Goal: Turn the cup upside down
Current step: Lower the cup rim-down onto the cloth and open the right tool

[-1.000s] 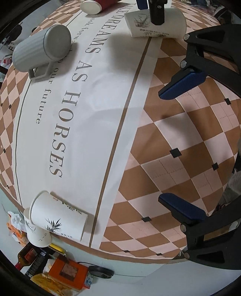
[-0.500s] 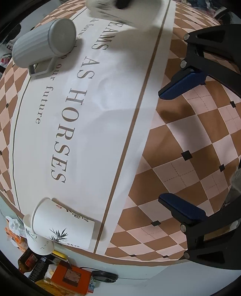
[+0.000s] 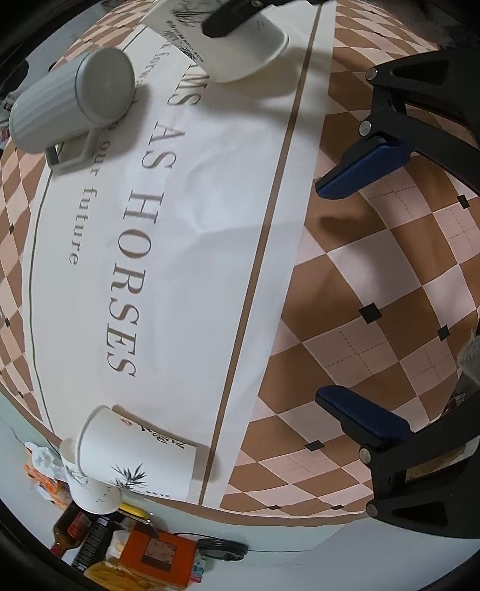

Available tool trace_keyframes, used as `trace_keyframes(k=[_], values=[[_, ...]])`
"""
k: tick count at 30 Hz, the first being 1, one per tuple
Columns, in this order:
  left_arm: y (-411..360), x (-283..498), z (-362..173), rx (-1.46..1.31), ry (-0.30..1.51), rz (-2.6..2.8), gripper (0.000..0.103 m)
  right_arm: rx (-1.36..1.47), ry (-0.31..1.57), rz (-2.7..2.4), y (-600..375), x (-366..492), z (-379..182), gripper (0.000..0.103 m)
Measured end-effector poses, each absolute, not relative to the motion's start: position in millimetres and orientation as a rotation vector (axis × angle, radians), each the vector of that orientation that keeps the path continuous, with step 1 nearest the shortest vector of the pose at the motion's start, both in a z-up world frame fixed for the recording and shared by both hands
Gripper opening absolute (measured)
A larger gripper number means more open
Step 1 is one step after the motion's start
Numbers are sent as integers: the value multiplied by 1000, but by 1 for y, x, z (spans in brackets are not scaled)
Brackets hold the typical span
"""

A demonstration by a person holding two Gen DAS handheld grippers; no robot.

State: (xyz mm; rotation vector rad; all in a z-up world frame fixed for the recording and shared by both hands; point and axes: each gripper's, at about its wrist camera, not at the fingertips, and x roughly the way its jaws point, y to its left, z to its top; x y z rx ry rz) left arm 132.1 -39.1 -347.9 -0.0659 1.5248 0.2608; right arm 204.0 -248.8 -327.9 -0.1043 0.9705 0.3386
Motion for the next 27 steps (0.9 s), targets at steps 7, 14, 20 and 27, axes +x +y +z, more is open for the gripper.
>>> trace_keyframes(k=[7, 14, 20, 27], values=[[-54, 123, -336, -14, 1478, 194, 103, -118, 1031, 300, -250, 184, -337, 64], [-70, 107, -306, 28, 1400, 140, 103, -109, 1042, 202, -257, 151, -318, 95], [-76, 88, -273, 47, 1329, 92, 103, -73, 1009, 63, -272, 115, -284, 101], [-82, 64, -203, 52, 1205, 17, 103, -31, 953, -85, -289, 66, -220, 102]])
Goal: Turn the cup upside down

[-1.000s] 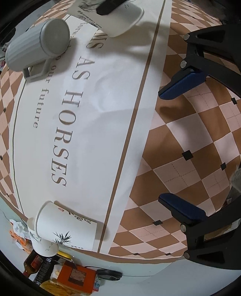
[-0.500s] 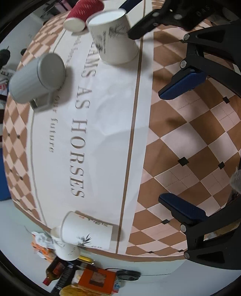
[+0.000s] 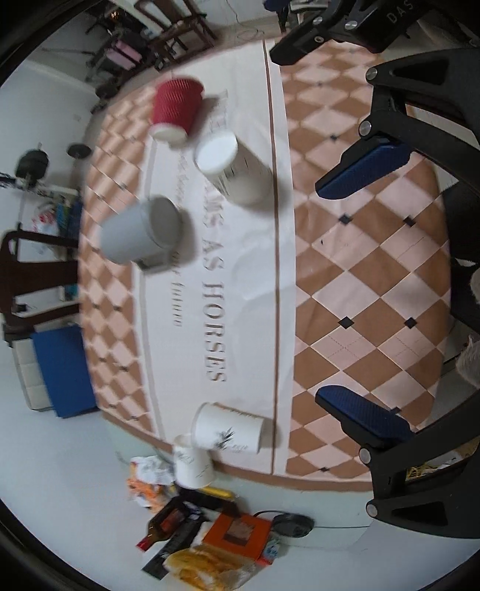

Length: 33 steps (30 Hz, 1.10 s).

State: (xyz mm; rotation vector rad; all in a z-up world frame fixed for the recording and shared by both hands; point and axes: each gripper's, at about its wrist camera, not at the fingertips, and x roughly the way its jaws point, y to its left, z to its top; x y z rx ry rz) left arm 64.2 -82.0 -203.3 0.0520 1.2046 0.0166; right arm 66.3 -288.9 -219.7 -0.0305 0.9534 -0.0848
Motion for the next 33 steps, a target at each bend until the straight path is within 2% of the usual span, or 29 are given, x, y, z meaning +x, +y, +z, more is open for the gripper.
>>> trace_keyframes(k=[8, 14, 26, 33], values=[[-85, 13, -98, 68, 1005, -43, 103, 5, 855, -176, -291, -6, -121, 103], [-84, -24, -47, 69, 919, -49, 103, 28, 812, -206, -290, -53, -61, 103], [-85, -56, 5, 20, 884, -37, 103, 26, 744, -205, -297, -109, 17, 103], [-83, -65, 9, 5, 914, -1, 103, 19, 742, -184, -296, -116, 32, 103]])
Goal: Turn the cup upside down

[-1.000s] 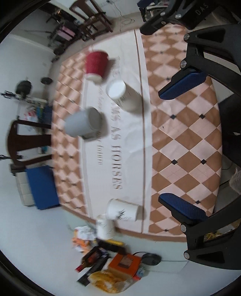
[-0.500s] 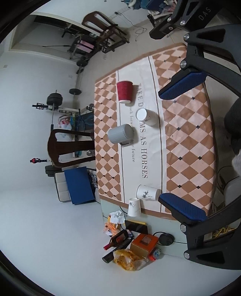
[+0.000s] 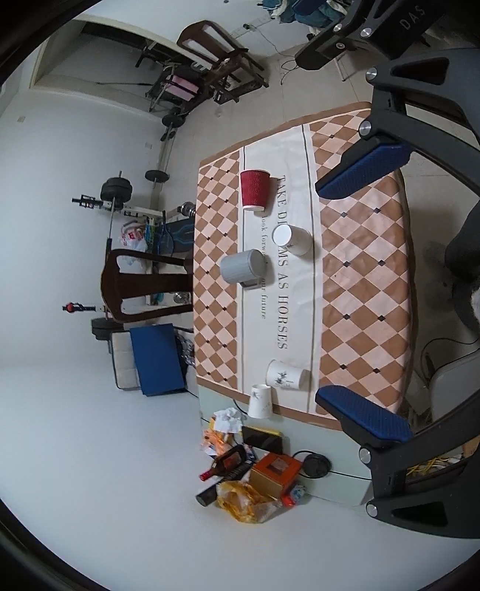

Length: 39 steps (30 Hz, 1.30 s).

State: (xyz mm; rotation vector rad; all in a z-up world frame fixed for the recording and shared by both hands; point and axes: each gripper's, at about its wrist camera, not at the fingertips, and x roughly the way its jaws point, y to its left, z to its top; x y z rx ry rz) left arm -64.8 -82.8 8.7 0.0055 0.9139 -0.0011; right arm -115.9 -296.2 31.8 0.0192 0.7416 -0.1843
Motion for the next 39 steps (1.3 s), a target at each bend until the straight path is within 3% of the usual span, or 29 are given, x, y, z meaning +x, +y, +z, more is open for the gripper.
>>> trace_keyframes(k=[39], values=[[-84, -71, 11, 19, 941, 19, 103, 10, 796, -156, -310, -99, 22, 103]])
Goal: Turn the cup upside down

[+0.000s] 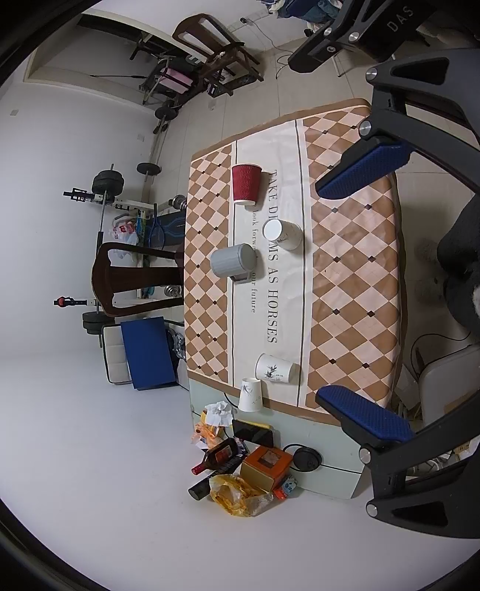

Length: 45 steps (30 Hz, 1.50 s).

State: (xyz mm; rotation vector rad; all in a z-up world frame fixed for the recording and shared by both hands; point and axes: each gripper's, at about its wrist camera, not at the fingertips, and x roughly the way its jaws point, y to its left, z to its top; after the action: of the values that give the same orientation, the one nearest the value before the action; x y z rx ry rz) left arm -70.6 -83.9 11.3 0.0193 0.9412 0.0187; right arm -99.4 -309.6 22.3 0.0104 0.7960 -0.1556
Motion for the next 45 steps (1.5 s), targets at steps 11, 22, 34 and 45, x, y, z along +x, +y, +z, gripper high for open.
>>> trace_keyframes(k=[11, 22, 34, 45], values=[[-83, -72, 12, 22, 938, 14, 103, 0, 788, -162, -307, -98, 29, 103], [-84, -68, 23, 15, 930, 40, 103, -6, 795, -164, -308, -97, 28, 103], [-85, -68, 24, 14, 930, 41, 103, -7, 791, -149, -305, -95, 28, 103], [-85, -68, 24, 13, 930, 42, 103, -5, 791, -152, -305, -94, 29, 103]])
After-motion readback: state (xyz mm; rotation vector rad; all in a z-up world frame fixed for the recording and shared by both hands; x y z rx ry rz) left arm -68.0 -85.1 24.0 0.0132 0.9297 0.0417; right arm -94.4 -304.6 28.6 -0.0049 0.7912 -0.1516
